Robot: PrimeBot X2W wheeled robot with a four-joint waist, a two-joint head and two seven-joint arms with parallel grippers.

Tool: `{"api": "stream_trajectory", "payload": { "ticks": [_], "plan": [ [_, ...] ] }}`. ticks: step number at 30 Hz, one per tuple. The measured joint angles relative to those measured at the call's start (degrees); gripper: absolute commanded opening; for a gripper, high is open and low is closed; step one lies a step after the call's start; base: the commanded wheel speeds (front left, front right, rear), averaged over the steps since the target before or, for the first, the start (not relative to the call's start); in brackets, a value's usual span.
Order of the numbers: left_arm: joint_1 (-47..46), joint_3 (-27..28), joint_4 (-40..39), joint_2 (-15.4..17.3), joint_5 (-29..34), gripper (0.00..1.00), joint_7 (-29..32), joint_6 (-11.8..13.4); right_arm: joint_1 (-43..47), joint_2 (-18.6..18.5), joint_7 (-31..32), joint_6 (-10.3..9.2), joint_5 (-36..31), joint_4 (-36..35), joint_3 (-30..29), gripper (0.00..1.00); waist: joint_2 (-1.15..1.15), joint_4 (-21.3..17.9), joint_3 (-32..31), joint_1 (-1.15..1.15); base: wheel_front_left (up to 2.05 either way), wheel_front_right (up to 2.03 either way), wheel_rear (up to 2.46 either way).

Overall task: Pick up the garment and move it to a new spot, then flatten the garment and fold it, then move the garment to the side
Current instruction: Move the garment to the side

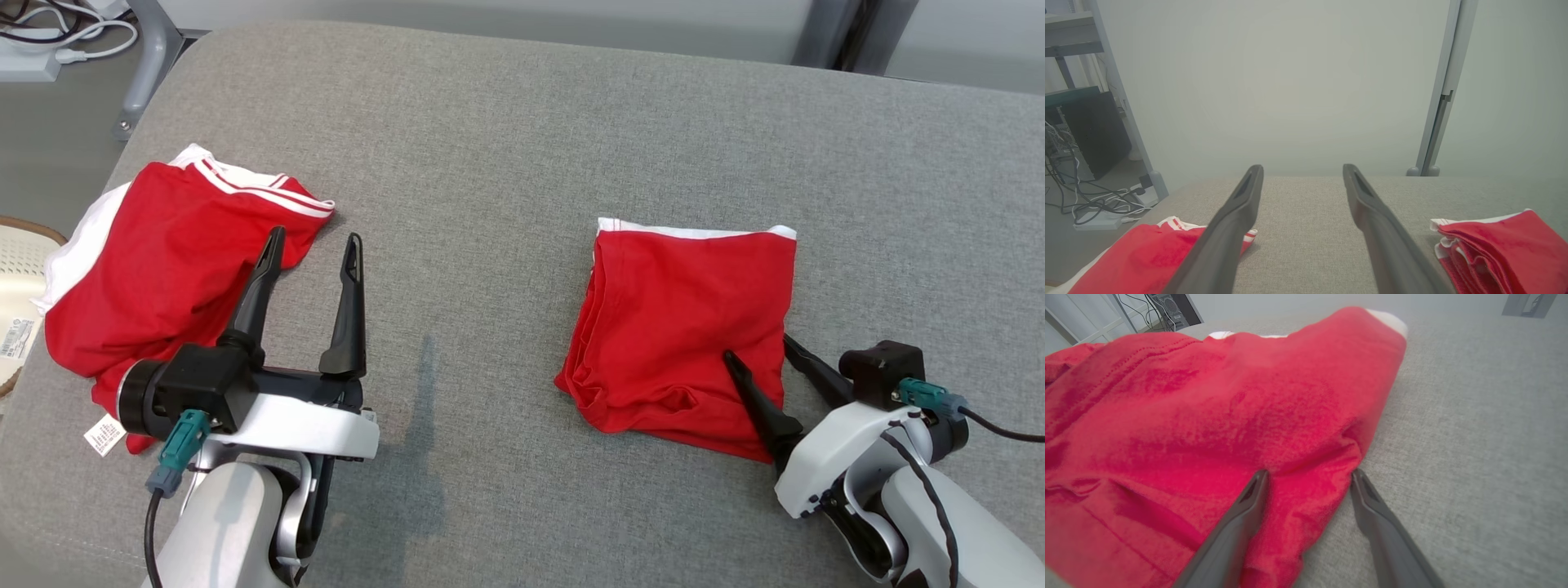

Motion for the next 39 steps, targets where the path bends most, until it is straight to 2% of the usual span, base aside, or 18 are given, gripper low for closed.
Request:
{"api": "stream_trajectory", "payload": {
  "ticks": [18,19,20,21,29,39],
  "plan": [
    [0.6,1.5,1.0,-0.8,0.7,1.00,0.0,-1.2,-1.8,-0.1,-2.5,0.01,2.8,3.4,3.0,1.00,0.00,-0.4,-0.8,0.00,0.00,0.00,0.00],
    [0.6,1.5,1.0,-0.9,0.8,1.00,0.0,-1.2,-1.9,-0.1,-2.5,0.01,3.0,3.5,3.2,0.56,0.00,-0.4,-0.9,0.00,0.00,0.00,0.00],
    [0.6,1.6,1.1,-0.9,0.9,1.00,0.0,-1.3,-2.0,-0.1,-2.6,0.01,3.2,3.5,3.3,0.33,0.00,-0.4,-0.9,0.00,0.00,0.00,0.00],
    [0.6,1.8,1.2,-1.0,1.0,1.00,0.0,-1.4,-2.1,0.0,-3.0,0.01,3.3,3.8,3.6,0.00,0.00,-0.5,-1.1,0.00,0.00,0.00,0.00],
    [1.7,2.4,0.9,-0.7,1.3,1.00,0.0,-1.3,-1.9,-1.0,-3.2,0.02,2.6,3.2,3.6,0.00,0.00,-2.8,-2.0,0.00,0.00,0.00,0.00],
    [3.5,2.7,0.2,0.6,1.5,1.00,0.9,-0.5,3.2,-3.4,-1.6,0.01,-2.1,-2.6,1.6,0.00,0.00,-9.8,-4.7,0.00,0.00,0.00,0.00]
  ]
}}
